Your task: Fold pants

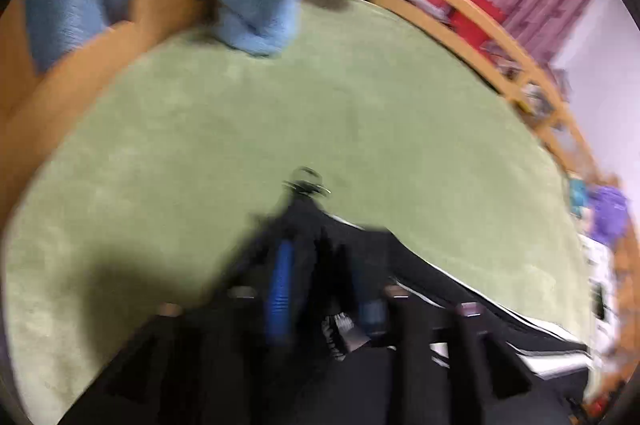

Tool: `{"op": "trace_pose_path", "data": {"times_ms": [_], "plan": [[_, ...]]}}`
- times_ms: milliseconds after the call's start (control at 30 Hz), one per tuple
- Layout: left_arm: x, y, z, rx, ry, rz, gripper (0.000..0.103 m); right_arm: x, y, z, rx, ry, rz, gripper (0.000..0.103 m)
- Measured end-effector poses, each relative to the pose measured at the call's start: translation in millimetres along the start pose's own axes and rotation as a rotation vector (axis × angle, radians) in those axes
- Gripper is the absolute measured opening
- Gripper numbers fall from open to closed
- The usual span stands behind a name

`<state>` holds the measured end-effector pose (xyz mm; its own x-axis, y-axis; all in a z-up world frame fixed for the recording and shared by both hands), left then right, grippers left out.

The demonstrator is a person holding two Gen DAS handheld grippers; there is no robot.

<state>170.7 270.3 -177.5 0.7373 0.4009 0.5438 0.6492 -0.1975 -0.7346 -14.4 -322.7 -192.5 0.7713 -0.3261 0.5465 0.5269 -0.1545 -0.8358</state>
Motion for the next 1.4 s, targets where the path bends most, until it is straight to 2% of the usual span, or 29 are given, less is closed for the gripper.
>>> {"op": "trace_pose_path", "data": {"times_ms": [67,100,133,200,333,533,633,700,767,800,867,900,933,967,1033,1233,1400], "plan": [[5,-13,-1,0.115,0.032,-0.076,0.050,4,1,-1,-0.002,0.001,0.001,0.052],[5,-21,-3,0.124,0.042,-0.104,0.054,6,0,-2,-0.002,0.003,-0.003,0.052],[5,-24,-4,0.099,0.043,-0.107,0.057,8,0,-3,-0.001,0.005,-0.011,0.052],[4,-27,-6,0.049,0.041,-0.088,0.057,13,-1,-3,0.000,0.004,-0.028,0.053],[-4,-23,-14,0.060,0.048,-0.066,0.058,22,2,5,0.023,-0.019,-0.045,0.055],[-14,-19,-21,0.018,0.049,-0.024,0.059,48,18,62,0.093,-0.194,-0.096,0.066],[-20,-25,-26,-0.010,0.070,-0.024,0.072,59,38,90,0.114,-0.253,-0.088,0.066],[-25,-19,-33,-0.039,0.118,0.009,0.074,62,49,100,0.130,-0.267,-0.066,0.066],[-27,-8,-38,0.015,0.161,0.032,0.074,61,61,108,0.149,-0.284,-0.036,0.066],[-28,0,-39,0.084,0.182,0.026,0.074,60,66,112,0.155,-0.292,-0.024,0.066],[-24,12,-34,0.160,0.188,0.012,0.071,56,69,114,0.162,-0.310,-0.013,0.066],[-21,16,-29,0.173,0.174,0.009,0.062,55,71,115,0.166,-0.320,-0.009,0.066],[-18,18,-26,0.148,0.158,0.011,0.034,54,71,116,0.170,-0.331,-0.005,0.066],[-14,22,-19,0.045,0.105,0.042,0.026,52,71,118,0.173,-0.343,-0.004,0.066],[-10,22,-14,0.029,0.057,0.044,0.026,50,71,120,0.173,-0.372,-0.007,0.066],[-15,16,-23,0.059,0.111,0.032,0.029,53,78,126,0.184,-0.402,-0.013,0.066],[-14,7,-24,0.025,0.098,0.039,0.031,59,91,138,0.189,-0.437,-0.011,0.071]]}}
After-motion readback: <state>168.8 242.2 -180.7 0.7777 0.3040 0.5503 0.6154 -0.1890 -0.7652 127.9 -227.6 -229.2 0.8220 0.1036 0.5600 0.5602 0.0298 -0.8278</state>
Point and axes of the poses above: each gripper's, at about its wrist camera, not at the fingertips, and y roughly the way its jaws point, z to its left, x to its top, the point moved 1 cm from there along y, roughly the way its jaws point, and after that the axes turned 8 degrees about -x, right-handed, at the moved point
